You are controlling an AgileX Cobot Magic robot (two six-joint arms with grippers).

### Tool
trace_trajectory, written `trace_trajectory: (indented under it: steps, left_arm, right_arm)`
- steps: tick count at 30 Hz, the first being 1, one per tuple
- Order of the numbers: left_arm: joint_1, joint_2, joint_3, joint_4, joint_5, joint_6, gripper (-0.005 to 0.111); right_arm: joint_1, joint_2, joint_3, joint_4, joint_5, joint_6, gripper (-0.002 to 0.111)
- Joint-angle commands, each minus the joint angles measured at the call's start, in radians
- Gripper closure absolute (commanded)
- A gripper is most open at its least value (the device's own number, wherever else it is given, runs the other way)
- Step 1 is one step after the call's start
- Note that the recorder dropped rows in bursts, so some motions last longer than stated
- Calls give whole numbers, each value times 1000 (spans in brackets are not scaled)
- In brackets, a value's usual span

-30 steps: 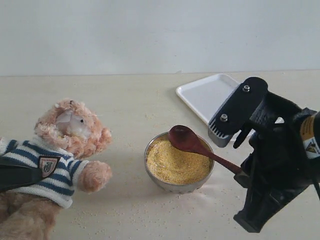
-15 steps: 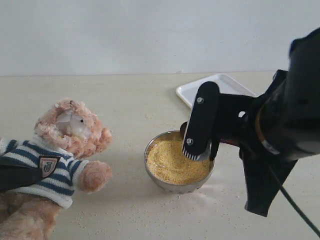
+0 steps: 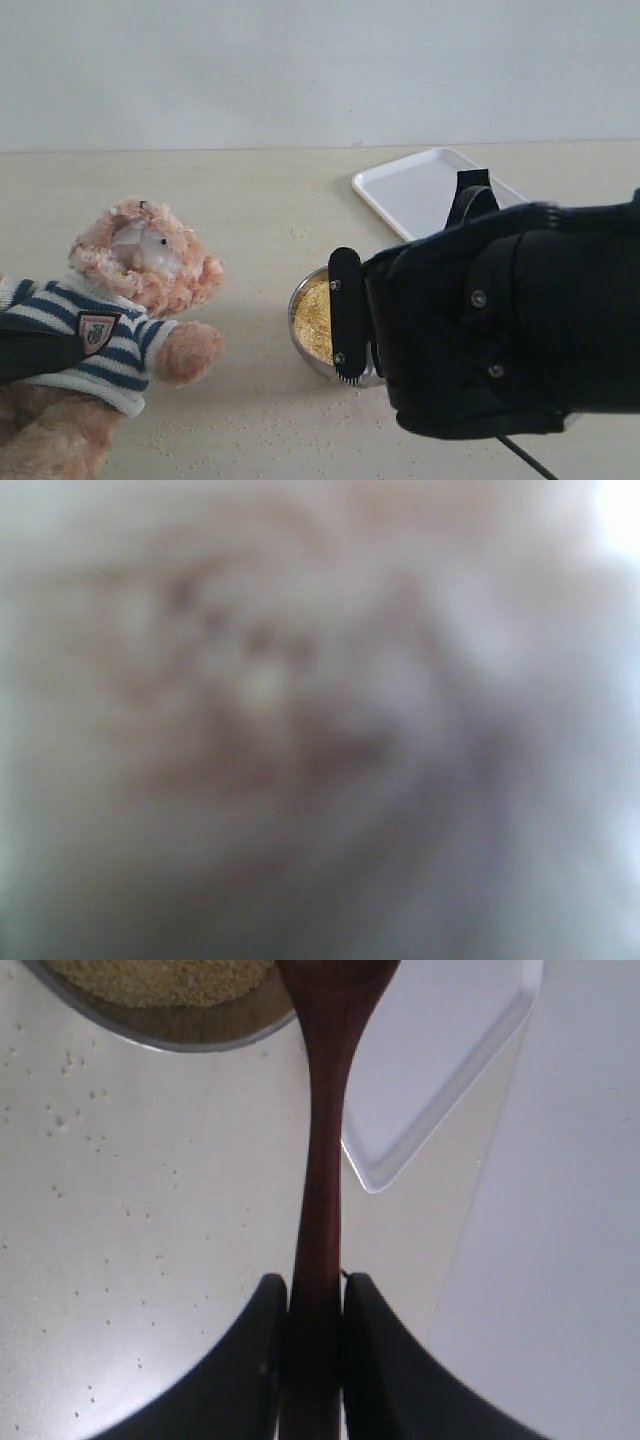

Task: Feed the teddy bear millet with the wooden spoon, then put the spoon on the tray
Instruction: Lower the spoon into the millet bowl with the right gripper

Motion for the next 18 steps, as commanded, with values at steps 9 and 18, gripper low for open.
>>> trace_trajectory:
  steps: [9, 18]
  left_arm:
    - [2, -1, -1, -18, 22, 5, 102]
    - [2, -1, -1, -18, 22, 5, 102]
  right_arm:
    - [1, 92, -4, -37, -57, 20, 108]
    - [1, 91, -4, 2, -105, 69, 108]
